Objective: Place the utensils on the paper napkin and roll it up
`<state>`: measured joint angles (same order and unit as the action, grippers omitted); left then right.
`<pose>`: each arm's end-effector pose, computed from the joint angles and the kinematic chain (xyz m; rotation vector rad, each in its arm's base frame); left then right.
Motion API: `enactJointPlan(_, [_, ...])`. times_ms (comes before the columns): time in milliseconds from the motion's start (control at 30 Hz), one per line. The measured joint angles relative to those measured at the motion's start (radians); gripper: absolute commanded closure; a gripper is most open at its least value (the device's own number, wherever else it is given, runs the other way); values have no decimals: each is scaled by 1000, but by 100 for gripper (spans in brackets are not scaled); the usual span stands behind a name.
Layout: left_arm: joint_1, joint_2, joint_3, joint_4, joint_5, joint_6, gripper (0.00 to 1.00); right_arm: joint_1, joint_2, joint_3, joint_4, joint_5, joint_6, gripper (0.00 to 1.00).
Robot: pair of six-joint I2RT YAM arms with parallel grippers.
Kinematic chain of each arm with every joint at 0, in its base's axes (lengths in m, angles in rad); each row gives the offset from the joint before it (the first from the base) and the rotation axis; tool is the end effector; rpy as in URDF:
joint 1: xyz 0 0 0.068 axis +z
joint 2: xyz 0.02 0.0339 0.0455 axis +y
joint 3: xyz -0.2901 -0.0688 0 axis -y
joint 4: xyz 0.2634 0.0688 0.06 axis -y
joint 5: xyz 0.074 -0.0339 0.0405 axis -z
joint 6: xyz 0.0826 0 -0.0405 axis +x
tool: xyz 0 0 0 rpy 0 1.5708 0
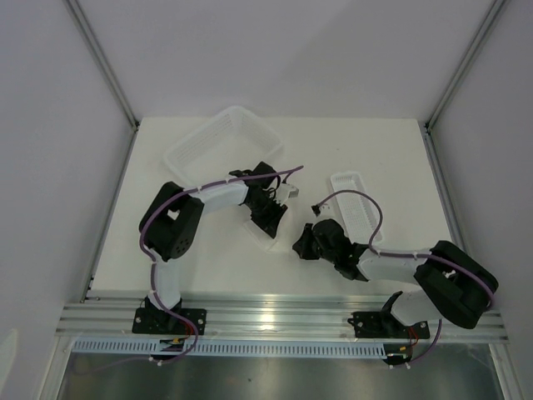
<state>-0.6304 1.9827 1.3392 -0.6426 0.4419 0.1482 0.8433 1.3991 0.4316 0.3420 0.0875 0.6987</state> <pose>0.3222 -0.2788 0.1266 1.1806 2.6333 -0.7278 0.2022 0.2163 0.1250 -0.1148 2.2981 0.7474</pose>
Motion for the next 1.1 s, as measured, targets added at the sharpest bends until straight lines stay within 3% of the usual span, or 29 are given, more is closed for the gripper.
enactJointPlan(267, [3,0,0,0,6,0,68,-2,-127,0,-31,3,-48,98])
enactJointPlan(533, [3,0,0,0,6,0,68,-21,27,13,-17,-27,-44,100])
enactJointPlan(733, [5,0,0,1,5,2,64,-23,132,42,83,-68,-10,100])
enactJointPlan(1100, [11,-20,3,-13,-32,23,62,-23,139,46,92,-73,8,100])
